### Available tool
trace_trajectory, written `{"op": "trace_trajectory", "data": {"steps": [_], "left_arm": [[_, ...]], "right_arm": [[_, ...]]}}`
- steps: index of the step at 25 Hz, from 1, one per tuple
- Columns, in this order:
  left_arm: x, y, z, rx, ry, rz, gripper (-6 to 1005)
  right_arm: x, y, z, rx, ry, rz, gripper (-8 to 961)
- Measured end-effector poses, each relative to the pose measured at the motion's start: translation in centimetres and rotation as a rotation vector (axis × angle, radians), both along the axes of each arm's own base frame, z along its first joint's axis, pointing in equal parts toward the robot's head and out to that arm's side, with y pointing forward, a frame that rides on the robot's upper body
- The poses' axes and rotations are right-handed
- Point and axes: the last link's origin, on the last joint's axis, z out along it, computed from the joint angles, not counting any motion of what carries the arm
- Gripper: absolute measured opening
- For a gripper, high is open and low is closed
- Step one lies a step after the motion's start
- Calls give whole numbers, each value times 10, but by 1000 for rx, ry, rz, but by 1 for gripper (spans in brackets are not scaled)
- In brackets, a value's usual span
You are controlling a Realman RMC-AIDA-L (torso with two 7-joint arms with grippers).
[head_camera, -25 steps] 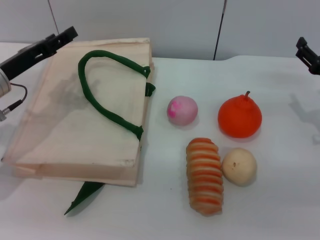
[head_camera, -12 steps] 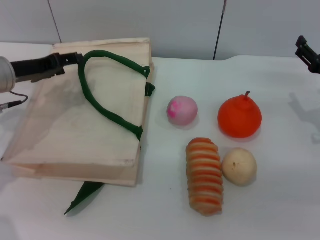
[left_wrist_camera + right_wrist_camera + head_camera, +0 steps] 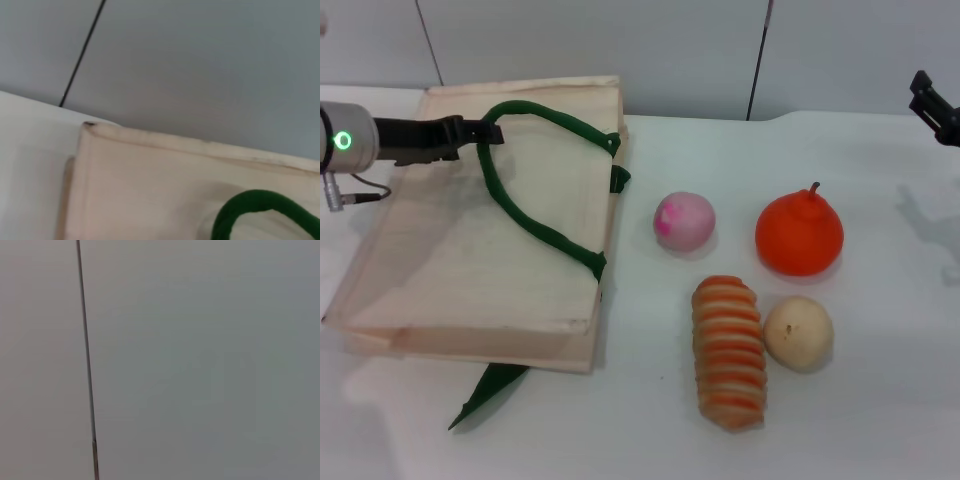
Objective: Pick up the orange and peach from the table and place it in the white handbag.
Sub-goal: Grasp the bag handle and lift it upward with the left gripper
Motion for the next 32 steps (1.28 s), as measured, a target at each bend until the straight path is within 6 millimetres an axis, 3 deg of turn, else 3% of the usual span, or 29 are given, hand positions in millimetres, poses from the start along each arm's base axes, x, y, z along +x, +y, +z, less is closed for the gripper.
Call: {"op": "trace_trajectory", "data": {"steps": [15,32], "left_arm": [[15,8,-14,-69,22,-30,723],[9,9,-15,-102,78,30,722]], "right_arm": [[-2,1,0,-2,-1,6,877],[-5,2,0,3,8,16,877]]}}
